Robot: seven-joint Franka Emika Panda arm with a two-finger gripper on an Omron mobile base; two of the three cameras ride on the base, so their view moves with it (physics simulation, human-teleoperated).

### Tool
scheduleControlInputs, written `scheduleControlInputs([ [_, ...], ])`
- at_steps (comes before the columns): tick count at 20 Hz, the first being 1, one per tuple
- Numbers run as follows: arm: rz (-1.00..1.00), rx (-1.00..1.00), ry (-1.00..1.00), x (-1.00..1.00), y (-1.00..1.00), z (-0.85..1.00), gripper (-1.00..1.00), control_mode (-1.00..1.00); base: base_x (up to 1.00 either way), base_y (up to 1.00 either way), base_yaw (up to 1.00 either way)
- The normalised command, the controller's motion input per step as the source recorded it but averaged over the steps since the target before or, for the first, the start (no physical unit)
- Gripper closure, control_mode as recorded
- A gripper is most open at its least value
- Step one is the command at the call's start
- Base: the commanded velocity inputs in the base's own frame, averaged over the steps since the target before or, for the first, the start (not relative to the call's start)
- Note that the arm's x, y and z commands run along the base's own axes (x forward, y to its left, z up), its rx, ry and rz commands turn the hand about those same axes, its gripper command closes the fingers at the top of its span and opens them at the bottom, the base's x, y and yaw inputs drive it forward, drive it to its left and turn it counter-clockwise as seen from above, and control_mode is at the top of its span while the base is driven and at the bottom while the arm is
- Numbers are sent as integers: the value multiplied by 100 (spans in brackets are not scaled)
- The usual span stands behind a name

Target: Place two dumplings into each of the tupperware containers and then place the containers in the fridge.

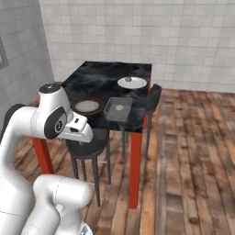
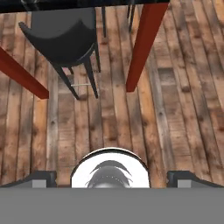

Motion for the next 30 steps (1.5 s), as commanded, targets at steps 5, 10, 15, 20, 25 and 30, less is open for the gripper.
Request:
scheduleControlInputs([
  [5, 0, 0, 0, 0, 0, 0, -100, 100, 0, -75, 0],
  [10, 0, 0, 0, 0, 0, 0, -100, 100, 0, -98, 0],
  [15, 0, 0, 0, 0, 0, 0, -100, 100, 13, -89, 0],
  [20, 0, 0, 0, 0, 0, 0, -100, 100, 51, -41, -1],
  [25, 0, 0, 0, 0, 0, 0, -100, 100, 82, -25, -1],
  [30, 0, 0, 0, 0, 0, 0, -100, 100, 82, -10, 0],
])
